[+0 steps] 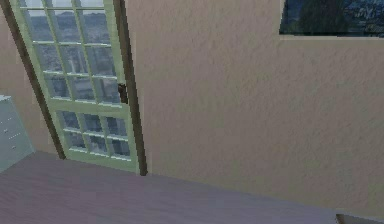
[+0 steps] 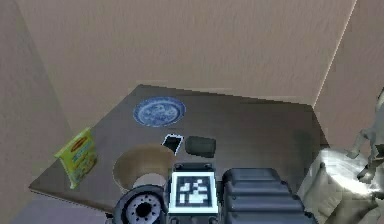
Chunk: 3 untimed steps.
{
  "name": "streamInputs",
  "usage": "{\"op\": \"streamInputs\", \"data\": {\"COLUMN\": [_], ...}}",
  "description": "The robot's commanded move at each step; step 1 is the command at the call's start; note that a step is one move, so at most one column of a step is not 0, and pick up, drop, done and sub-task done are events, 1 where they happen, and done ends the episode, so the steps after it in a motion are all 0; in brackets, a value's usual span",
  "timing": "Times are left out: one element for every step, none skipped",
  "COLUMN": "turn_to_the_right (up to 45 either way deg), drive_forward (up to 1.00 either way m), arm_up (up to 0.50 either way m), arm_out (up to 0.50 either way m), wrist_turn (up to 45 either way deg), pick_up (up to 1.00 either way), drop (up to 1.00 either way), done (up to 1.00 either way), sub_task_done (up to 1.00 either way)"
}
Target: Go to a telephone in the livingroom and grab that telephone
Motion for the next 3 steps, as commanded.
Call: {"op": "streamInputs", "data": {"turn_to_the_right": [0.0, 0.0, 0.0], "drive_forward": [0.00, 0.00, 0.00], "arm_up": [0.00, 0.00, 0.00], "arm_out": [0.26, 0.00, 0.00], "wrist_turn": [0.0, 45.0, 45.0], "pick_up": [0.00, 0.00, 0.00], "drop": [0.00, 0.00, 0.00], "done": [0.00, 0.00, 0.00], "sub_task_done": [0.00, 0.00, 0.00]}}
